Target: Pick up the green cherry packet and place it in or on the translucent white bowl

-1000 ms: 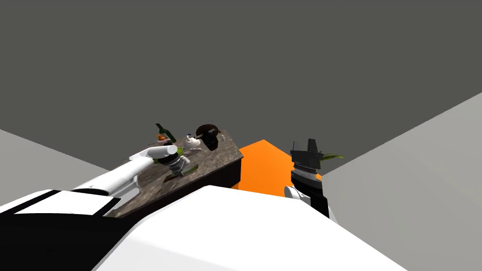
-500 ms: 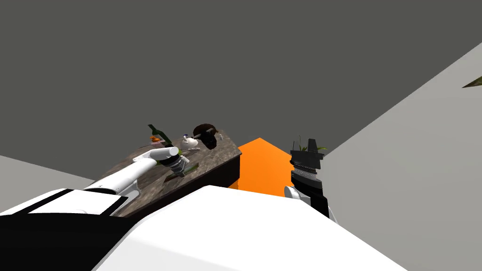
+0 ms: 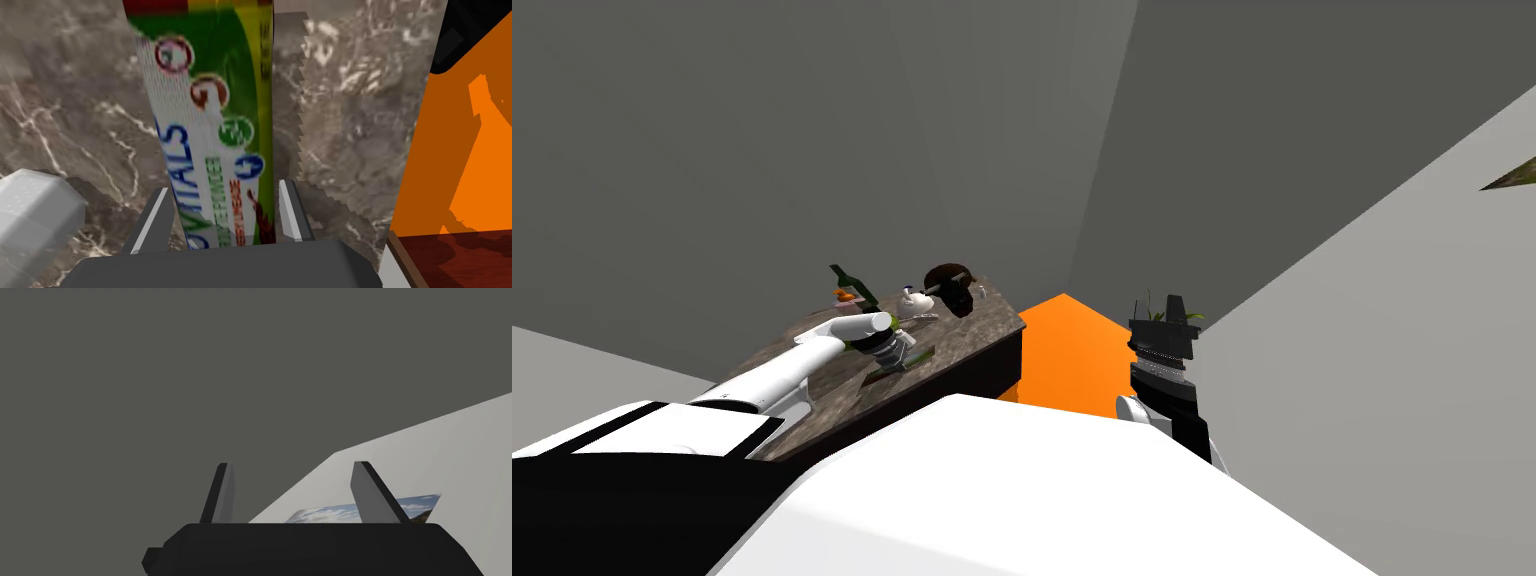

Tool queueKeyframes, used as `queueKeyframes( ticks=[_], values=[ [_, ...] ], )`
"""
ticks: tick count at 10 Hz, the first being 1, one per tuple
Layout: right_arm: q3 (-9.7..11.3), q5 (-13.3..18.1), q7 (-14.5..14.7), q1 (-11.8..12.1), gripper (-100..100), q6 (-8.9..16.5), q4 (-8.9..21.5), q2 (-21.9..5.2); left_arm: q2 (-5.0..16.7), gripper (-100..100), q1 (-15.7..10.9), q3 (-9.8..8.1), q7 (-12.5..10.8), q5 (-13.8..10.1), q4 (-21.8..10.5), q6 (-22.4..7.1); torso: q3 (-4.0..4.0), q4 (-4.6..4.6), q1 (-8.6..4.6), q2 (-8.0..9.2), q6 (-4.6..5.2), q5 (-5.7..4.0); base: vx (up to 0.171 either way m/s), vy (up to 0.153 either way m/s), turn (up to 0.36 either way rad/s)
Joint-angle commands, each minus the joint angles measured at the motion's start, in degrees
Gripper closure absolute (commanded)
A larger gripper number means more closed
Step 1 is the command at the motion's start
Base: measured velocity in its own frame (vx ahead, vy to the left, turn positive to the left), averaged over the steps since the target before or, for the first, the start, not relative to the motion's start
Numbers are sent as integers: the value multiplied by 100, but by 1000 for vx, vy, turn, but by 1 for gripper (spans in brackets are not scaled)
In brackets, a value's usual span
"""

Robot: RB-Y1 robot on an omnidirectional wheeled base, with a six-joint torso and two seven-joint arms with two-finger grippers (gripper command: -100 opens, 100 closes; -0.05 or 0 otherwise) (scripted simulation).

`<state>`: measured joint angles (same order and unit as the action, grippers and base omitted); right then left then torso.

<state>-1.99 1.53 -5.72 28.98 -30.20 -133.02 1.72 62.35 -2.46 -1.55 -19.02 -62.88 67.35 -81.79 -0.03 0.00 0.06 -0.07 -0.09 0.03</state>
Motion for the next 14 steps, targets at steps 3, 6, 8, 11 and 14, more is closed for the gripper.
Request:
queueKeyframes(
  ticks=[3, 6, 8, 11, 14],
  values=[
    [0, 0, 0, 2, 0, 0, 0, 0, 133, 100, 56, -25, 142, -124, 163, -88, -11, -2, -10, -23, -9, -6, 81, -23, 163],
    [0, 0, 0, 2, 0, 0, 0, 0, 294, 100, 177, -75, 261, -276, 433, -201, -23, -7, -22, -42, 1, -8, 113, -46, 151],
    [0, 0, 0, 0, 0, 0, 0, 0, 268, 0, 174, -78, 227, -249, 400, -176, -15, -6, -13, -25, 5, -4, 27, -15, 19],
    [1, 0, 0, -2, 0, 0, 0, 0, 742, 100, 110, -553, 154, -246, 691, -585, 25, 13, -27, 41, 3, -14, -108, -47, -68],
    [0, 0, 0, -2, 0, 0, 0, 0, 945, 100, 197, -815, 76, -268, 884, -935, 31, 16, -8, 48, 5, -12, -86, 10, -91]
  ],
)
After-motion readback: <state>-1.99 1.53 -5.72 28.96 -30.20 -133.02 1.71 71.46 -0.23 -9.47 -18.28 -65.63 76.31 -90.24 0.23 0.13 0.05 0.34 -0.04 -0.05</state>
